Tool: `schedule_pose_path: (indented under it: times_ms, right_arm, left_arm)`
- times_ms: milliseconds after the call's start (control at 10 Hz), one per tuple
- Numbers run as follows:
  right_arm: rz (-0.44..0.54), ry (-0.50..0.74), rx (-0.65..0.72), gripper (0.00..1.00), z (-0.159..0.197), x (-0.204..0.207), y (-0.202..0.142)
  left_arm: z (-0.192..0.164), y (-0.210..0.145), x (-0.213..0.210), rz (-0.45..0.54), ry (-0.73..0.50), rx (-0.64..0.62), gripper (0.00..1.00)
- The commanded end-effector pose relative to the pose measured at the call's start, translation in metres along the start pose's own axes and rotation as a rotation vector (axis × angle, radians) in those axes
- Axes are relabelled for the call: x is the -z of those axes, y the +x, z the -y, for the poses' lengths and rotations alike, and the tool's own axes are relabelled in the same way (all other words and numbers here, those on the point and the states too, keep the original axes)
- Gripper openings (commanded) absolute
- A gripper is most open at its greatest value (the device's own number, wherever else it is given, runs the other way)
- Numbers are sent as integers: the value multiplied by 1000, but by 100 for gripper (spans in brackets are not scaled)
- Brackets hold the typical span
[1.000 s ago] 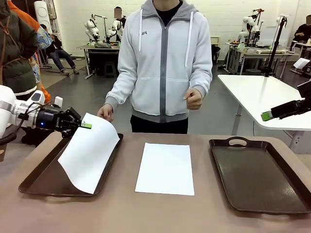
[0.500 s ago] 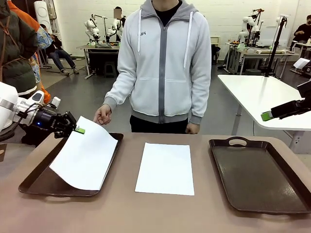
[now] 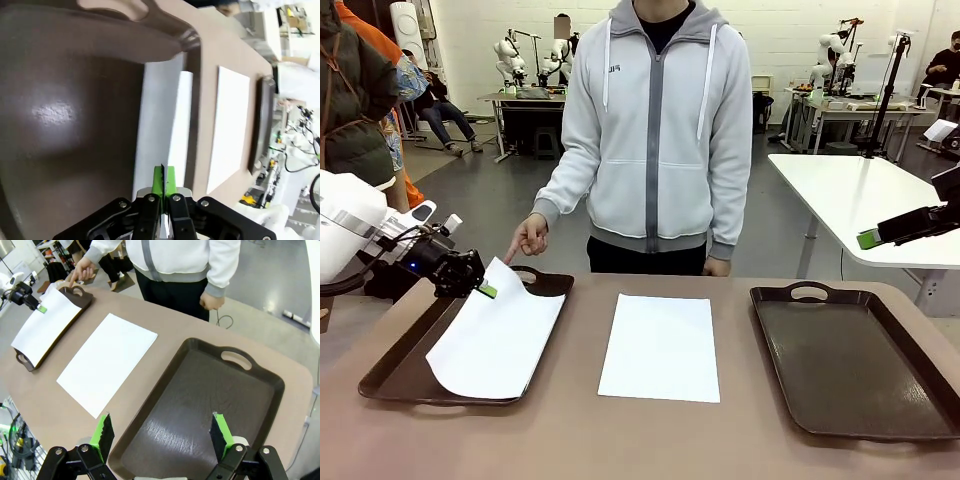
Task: Sort the A4 documents.
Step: Place the A4 Paper in the designated Handle tray.
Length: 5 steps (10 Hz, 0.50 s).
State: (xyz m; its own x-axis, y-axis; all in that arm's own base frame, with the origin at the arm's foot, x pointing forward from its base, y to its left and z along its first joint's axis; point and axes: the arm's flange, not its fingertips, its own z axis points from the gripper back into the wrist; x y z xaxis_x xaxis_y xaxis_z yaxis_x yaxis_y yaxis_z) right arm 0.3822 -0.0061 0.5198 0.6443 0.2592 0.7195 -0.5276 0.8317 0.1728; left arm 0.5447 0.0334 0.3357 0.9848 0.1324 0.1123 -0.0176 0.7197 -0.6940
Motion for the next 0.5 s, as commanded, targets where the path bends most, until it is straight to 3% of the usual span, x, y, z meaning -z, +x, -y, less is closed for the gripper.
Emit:
schedule_pose_path:
  times_ms: [0, 400]
  right_arm:
    - [5, 16, 0, 100, 1, 1, -1]
    - [5, 16, 0, 100, 1, 1, -1]
  left_arm:
    - [-5, 6, 0, 16, 101, -20, 1]
    - [-7, 9, -4, 27, 170, -6, 1]
